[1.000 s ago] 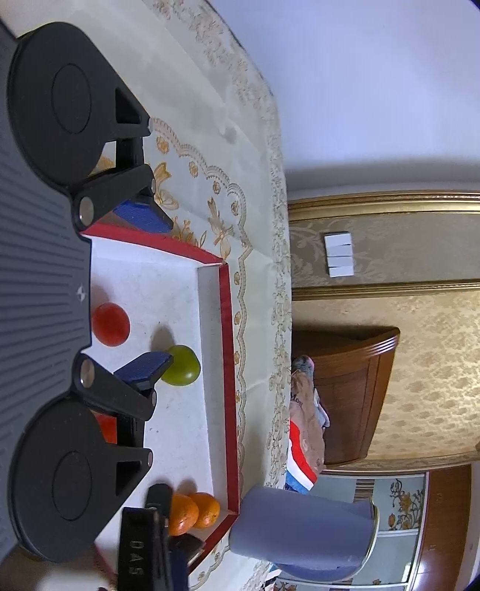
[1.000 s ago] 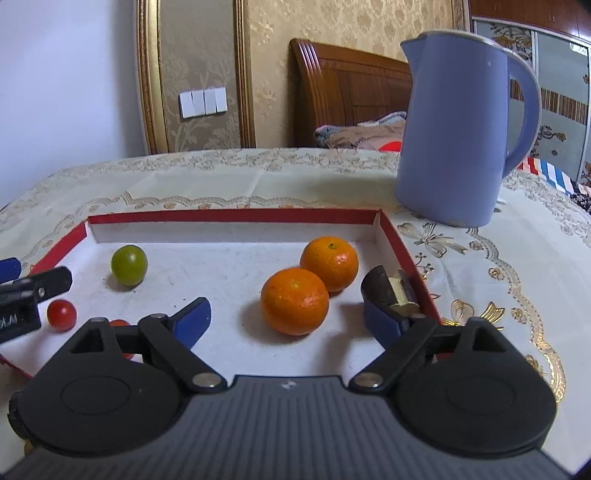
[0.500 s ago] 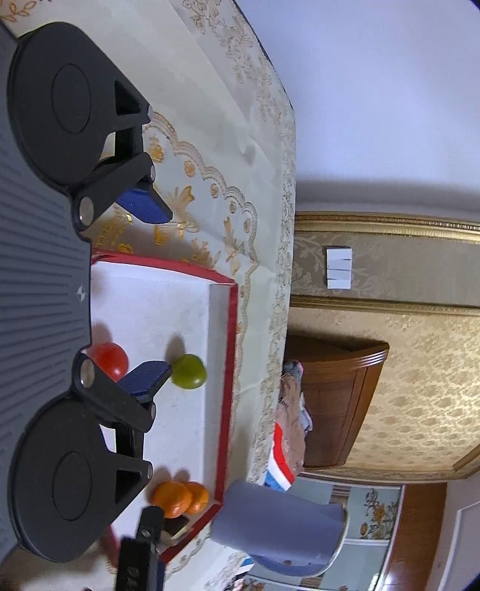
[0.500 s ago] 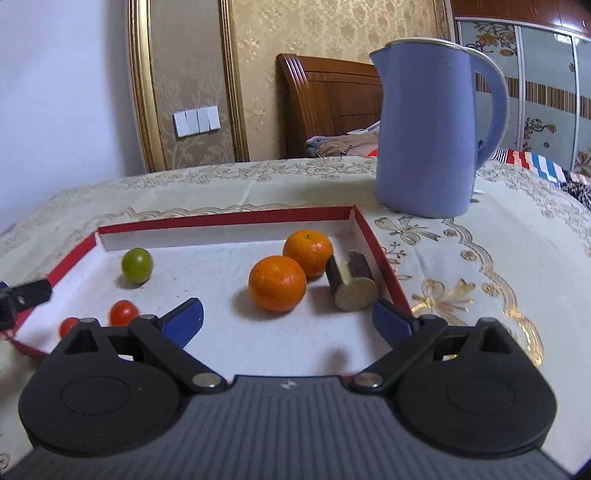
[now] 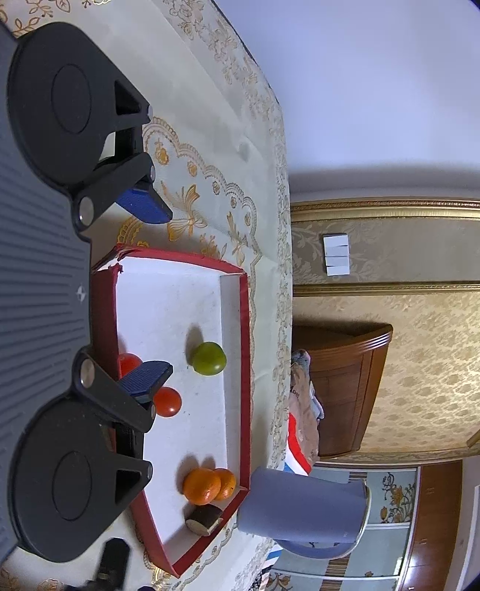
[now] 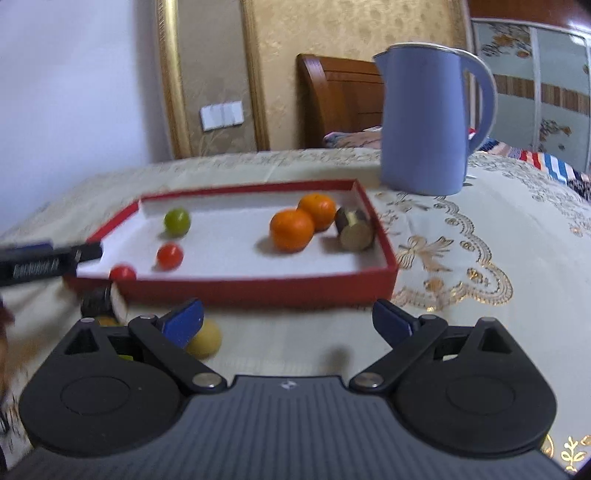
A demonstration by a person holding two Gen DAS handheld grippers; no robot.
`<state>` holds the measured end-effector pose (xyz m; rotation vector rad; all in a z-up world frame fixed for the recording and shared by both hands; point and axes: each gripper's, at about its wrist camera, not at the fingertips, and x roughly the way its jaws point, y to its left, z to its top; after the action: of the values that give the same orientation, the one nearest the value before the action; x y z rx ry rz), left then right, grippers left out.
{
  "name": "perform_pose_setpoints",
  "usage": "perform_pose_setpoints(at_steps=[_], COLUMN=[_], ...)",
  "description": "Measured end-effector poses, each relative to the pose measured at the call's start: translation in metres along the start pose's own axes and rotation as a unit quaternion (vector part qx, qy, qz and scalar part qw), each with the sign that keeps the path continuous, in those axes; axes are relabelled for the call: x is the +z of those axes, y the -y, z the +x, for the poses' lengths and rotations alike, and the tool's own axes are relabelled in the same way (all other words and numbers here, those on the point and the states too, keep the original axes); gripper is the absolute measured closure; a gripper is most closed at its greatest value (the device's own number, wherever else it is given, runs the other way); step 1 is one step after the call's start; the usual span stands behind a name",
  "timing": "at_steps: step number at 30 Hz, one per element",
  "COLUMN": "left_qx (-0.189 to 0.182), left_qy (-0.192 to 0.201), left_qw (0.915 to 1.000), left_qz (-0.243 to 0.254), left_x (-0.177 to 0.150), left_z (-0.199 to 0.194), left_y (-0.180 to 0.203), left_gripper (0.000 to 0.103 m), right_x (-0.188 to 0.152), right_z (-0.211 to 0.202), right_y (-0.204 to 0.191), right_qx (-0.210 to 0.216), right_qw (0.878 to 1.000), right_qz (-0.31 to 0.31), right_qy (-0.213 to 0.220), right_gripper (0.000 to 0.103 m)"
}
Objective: Organize fruits
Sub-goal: 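Move both open tools toward the dark roll and the yellow round fruit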
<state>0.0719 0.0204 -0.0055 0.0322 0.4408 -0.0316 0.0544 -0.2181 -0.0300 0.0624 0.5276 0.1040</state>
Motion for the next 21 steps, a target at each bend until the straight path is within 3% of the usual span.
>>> perform_pose_setpoints(at_steps=[17,21], left_qx=[-0.028,-0.045], left_qy=[-0.017,-0.026], left_qw=[0.9994,0.9976], left_qz=[0.009,-0.046], left_x=[-0.018,-0.021], left_z=[-0.02,-0.02], left_y=[-0.004,-0.022], left_gripper=[0.021,0.016], right_x=[-0.001,0.0], right_z=[0.01,0.016], right_y=[-0.013,-0.022], right_qx=[0.018,0.019], right_qw=[0.999,0.998], right_qz=[-0.022,-0.031], right_qy=[-0.04,-0.052], right_gripper=[0.005,0.007])
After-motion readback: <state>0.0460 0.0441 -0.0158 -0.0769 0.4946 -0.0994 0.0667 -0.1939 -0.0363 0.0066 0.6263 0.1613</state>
